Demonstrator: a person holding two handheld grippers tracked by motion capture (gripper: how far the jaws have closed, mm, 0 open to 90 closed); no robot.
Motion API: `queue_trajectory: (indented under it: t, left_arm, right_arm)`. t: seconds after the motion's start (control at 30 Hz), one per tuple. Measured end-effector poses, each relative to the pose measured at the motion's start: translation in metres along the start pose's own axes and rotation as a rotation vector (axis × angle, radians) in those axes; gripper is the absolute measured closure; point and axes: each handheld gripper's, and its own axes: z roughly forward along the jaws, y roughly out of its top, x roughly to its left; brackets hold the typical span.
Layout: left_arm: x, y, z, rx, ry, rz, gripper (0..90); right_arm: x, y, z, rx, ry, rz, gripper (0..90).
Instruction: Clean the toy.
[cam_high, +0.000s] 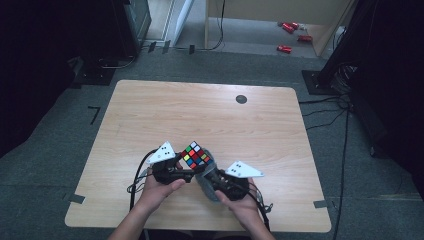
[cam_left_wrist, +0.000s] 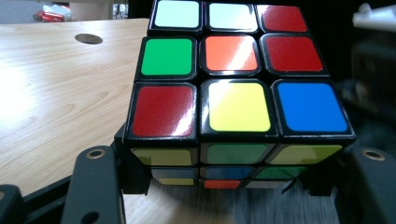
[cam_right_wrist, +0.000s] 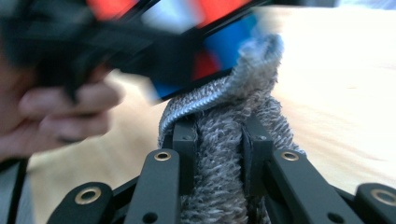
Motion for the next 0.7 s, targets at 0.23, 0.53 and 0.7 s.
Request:
queue_trajectory:
  t: [0.23,0.53,0.7]
  left_arm:
    - [-0.005,-0.004,0.007,0.064,-0.012,0.070,34.9]
    - [-0.021,-0.008,0.016,0.142,-0.036,0.199,34.9]
    - [-0.019,-0.006,0.013,0.129,-0.031,0.191,34.9]
  right_arm:
    - [-0.018,0.019,-0.027,-0.102,-0.062,0.014,73.7]
    - [-0.017,0.021,-0.030,-0.137,-0.007,0.022,73.8]
    - [-0.023,0.013,-0.022,-0.087,-0.022,0.048,73.8]
